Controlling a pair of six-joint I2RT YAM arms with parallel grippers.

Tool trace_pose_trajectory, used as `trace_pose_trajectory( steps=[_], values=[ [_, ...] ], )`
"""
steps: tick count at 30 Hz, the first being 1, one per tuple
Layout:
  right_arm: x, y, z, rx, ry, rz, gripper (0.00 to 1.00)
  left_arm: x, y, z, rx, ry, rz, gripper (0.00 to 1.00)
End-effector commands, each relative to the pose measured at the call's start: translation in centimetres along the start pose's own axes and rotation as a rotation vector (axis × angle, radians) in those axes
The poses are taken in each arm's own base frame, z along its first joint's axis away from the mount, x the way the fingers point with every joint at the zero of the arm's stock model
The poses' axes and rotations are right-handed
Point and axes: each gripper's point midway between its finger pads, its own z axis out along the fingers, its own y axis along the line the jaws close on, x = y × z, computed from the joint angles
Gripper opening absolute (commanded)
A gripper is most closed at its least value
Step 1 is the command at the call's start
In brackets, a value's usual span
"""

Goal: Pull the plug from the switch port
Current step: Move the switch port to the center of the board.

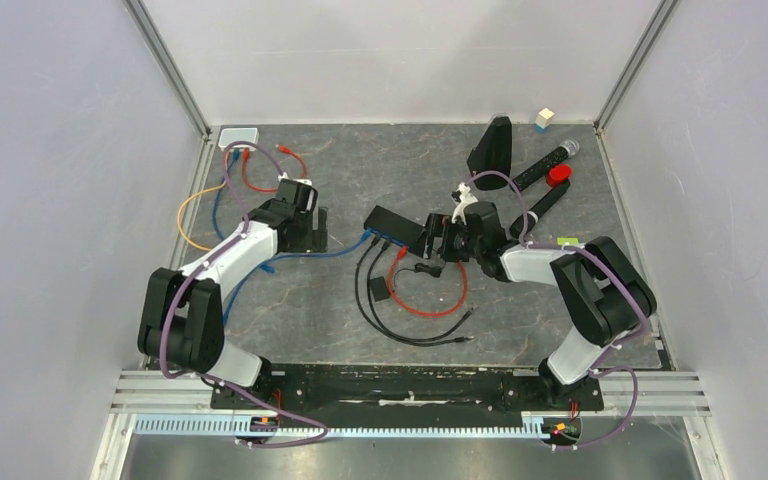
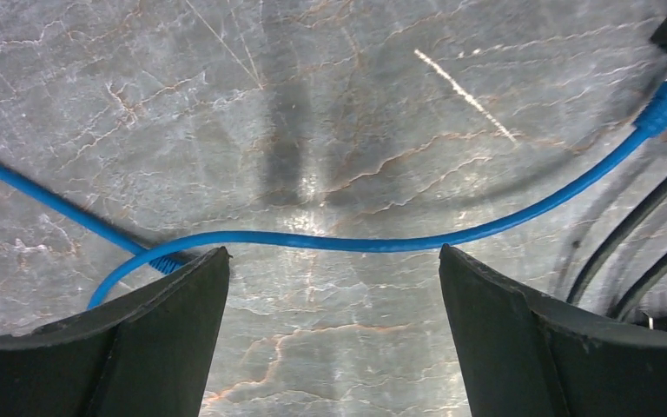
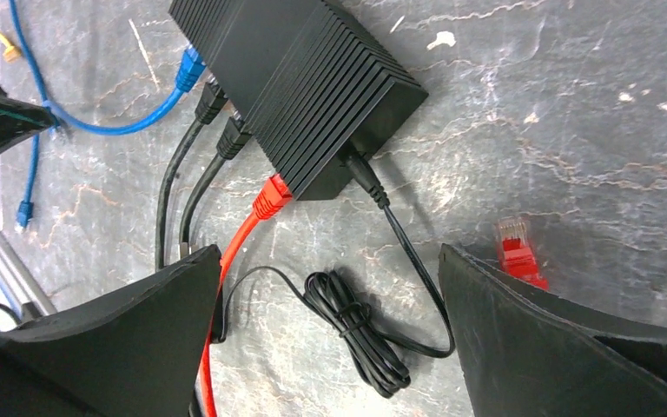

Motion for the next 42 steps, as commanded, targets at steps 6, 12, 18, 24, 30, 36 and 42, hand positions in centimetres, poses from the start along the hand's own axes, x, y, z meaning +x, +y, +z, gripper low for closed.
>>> trace_pose_trajectory(
  steps=[6,12,18,24,30,36,42],
  values=[
    [-0.4,2.1,-1.6,-0.095,-0.020,-0.031,0.98,-0.1,1.7,3.1,-0.014,0.109,0.136,0.93],
    [-1.4,1.5,-2.8,-0.029,-0.049,-0.091,0.98,2.3,0.2,5.1,0.053,0.215,0.130,0.88],
    [-2.7,1.1,-3.9,0.009,-0.077,-0.116,0.98,4.3,-5.5,3.2,0.354,0.254,0.023,0.70],
    [-3.2,1.2,-4.5,0.016,-0.097,-0.117,0.98,6.3,-12.1,0.8,0.622,0.268,-0.142,0.68],
    [-2.3,0.2,-4.3,0.050,-0.081,-0.106,0.98,7.6,-16.2,1.0,0.642,0.266,-0.194,0.68],
    [-2.0,-0.7,-4.4,0.087,-0.074,-0.108,0.98,7.3,-17.5,0.6,0.587,0.211,-0.204,0.72],
    [-2.7,-0.4,-5.2,0.098,-0.098,-0.125,0.98,2.9,-13.1,-2.6,0.378,0.051,-0.128,0.78]
  ],
)
